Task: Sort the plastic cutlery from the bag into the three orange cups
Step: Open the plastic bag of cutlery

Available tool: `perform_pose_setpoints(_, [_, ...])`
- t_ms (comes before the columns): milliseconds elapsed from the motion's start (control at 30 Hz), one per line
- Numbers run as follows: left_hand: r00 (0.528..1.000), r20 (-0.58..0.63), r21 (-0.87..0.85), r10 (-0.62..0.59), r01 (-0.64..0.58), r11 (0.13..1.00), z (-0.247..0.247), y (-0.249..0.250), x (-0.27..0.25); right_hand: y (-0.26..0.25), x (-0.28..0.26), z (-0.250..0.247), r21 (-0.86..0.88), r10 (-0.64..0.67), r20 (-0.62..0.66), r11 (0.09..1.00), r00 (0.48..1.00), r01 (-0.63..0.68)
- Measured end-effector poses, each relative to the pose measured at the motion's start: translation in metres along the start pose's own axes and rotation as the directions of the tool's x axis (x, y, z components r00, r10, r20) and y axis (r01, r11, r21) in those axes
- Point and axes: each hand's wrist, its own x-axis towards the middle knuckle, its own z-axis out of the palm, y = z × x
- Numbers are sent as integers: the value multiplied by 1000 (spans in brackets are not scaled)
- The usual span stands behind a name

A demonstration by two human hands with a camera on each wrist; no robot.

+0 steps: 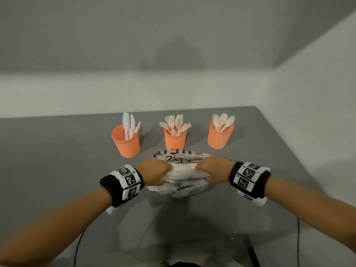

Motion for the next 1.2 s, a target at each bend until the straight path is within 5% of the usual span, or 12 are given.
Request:
perform_pose_setpoints(67, [1000, -15, 122, 4, -2, 993, 3, 6, -3, -6, 1, 4, -155, -106, -16, 983, 994, 103])
perform_pose_setpoints(167, [942, -302, 247, 148, -73, 966, 13, 5, -8, -2, -5, 17, -181, -272, -268, 956, 924, 229])
perform_pose_setpoints(267, [846, -517, 243, 128, 2, 970, 29, -7, -6, 5, -7, 23, -1, -151, -372, 987, 916, 163])
perform_pose_setpoints(433, [681, -732, 137, 40, 90, 986, 52, -7, 0, 2, 1, 50, -61, -14, -611, 998, 791, -29])
perform_pose_setpoints(533, [739, -671, 57, -60, 132, 990, 79, -6, -6, -4, -2, 86, 5, 58, -602, 998, 796, -70])
perform_pose_setpoints(667, [815, -571, -153, -98, 11, 988, 108, -9, -25, -13, -23, 99, 363, 100, -519, 925, 849, 113])
perform_pose_setpoints(733, [787, -580, -324, -209, 13, 946, 102, -2, -34, -20, -26, 83, 549, 237, -561, 824, 793, 141])
perform_pose_setpoints(833, [663, -538, -594, -520, 140, 792, 81, 8, -26, -23, -15, 57, 451, 356, -666, 892, 656, -26])
perform_pose_setpoints(900, [650, -404, -738, -644, 184, 649, 70, 14, -12, -23, -3, 44, 389, 374, -590, 908, 715, -153])
perform_pose_setpoints(1033, [707, -72, -871, -703, 300, 390, 62, 18, 2, -16, 9, 39, 453, 455, -229, 833, 861, -319])
perform_pose_setpoints(1133, [703, -3, -850, -711, 373, 372, 62, 15, 4, -11, 6, 42, 475, 497, -145, 794, 855, -381])
perform_pose_setpoints(1200, [741, -15, -843, -671, 352, 408, 63, 15, 3, -10, 7, 44, 528, 484, -98, 766, 870, -366])
